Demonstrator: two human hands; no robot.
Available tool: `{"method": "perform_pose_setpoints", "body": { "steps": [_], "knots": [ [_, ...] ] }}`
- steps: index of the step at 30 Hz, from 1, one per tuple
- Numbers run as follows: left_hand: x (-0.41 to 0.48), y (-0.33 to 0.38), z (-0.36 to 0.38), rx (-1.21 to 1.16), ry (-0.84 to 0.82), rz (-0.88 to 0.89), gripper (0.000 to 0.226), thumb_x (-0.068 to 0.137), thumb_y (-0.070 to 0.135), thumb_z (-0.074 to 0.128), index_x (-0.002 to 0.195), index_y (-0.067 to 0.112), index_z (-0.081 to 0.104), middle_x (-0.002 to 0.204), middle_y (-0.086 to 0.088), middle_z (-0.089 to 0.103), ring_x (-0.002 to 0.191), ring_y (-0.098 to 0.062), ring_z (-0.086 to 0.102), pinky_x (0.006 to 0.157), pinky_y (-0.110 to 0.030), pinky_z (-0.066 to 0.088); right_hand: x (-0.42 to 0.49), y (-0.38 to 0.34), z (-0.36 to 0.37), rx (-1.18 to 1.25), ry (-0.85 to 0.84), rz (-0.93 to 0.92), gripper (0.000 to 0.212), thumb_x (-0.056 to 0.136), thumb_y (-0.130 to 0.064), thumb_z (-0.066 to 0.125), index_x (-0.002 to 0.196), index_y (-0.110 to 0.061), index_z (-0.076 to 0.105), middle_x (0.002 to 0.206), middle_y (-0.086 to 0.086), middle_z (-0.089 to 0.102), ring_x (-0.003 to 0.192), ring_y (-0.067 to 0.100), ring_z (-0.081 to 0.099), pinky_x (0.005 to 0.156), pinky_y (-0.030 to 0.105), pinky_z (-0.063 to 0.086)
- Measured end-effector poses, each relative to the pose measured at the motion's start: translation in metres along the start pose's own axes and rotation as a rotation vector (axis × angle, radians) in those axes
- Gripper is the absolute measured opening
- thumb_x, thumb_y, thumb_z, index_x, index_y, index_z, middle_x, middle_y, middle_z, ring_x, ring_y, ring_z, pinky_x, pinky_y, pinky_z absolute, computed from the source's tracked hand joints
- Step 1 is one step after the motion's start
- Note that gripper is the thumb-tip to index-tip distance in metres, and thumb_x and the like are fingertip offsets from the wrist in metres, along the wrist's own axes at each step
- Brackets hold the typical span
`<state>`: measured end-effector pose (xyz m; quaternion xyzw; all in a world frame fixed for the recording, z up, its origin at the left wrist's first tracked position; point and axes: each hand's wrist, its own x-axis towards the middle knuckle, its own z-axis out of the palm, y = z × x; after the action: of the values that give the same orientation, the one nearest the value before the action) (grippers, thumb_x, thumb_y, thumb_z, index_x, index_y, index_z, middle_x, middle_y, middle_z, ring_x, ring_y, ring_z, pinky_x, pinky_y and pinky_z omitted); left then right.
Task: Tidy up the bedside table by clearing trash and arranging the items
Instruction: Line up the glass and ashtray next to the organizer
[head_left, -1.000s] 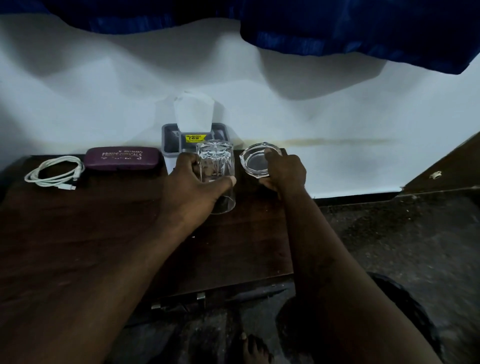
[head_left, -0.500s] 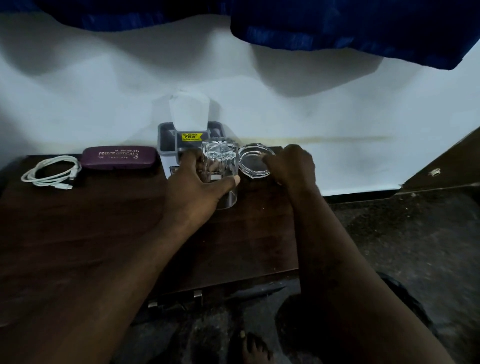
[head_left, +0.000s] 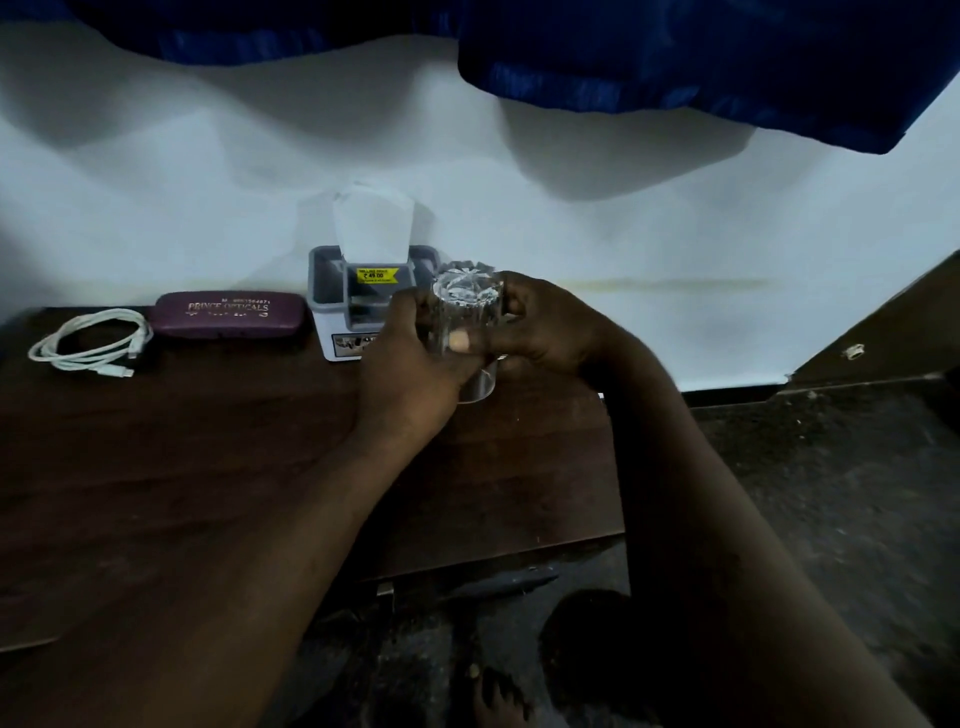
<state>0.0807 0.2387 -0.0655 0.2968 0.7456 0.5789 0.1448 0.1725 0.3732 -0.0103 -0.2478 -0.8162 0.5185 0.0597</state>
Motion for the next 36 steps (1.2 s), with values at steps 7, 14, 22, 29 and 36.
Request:
{"method": "perform_pose_setpoints", "body": {
  "steps": [7,14,22,29,36],
  "knots": [
    [0.009,0.002,0.004,-0.052,-0.101,0.052,0.089,0.072,0.015,0.09,0.146,0.031,0.044,0.132,0.015,0.061,0.116,0.001,0.06,0.097,-0.021,0.052,0.004,0.014,-0.007,-0.187,0.501,-0.078,0.03,0.079,-0.051,0.082,0.102,-0.032,0.08,0.09,-0.015,0.08,0.089,-0.002,0.075,0.087,0.038,0.062],
    [0.003,0.0,0.008,-0.109,-0.24,-0.034,0.097,0.075,0.009,0.088,0.155,0.024,0.035,0.133,0.018,0.055,0.11,0.011,0.057,0.103,-0.024,0.05,0.023,0.034,-0.002,-0.305,0.82,0.029,0.065,0.069,-0.075,0.072,0.108,-0.023,0.074,0.1,-0.01,0.08,0.097,0.009,0.074,0.087,0.032,0.058],
    [0.002,-0.005,0.006,-0.081,-0.251,-0.069,0.091,0.079,0.012,0.086,0.155,0.024,0.036,0.145,0.006,0.056,0.122,-0.013,0.06,0.102,-0.034,0.051,0.026,0.047,0.009,-0.357,0.841,0.078,0.064,0.072,-0.068,0.08,0.112,-0.019,0.07,0.104,0.003,0.079,0.102,0.027,0.072,0.077,0.029,0.049],
    [0.003,-0.007,0.004,-0.056,-0.244,-0.078,0.09,0.079,0.016,0.086,0.153,0.028,0.037,0.138,0.005,0.061,0.112,-0.014,0.065,0.096,-0.035,0.056,0.033,0.05,0.012,-0.347,0.834,0.102,0.065,0.07,-0.07,0.079,0.109,-0.019,0.069,0.101,0.004,0.078,0.1,0.029,0.071,0.074,0.029,0.046],
    [0.004,-0.008,-0.001,-0.005,-0.232,-0.053,0.086,0.08,0.02,0.085,0.151,0.034,0.038,0.126,0.011,0.063,0.091,0.0,0.068,0.082,-0.025,0.055,0.037,0.051,0.013,-0.21,0.772,0.081,0.068,0.076,-0.051,0.084,0.129,-0.019,0.054,0.113,0.003,0.076,0.107,0.028,0.072,0.089,0.038,0.057]
  ]
}}
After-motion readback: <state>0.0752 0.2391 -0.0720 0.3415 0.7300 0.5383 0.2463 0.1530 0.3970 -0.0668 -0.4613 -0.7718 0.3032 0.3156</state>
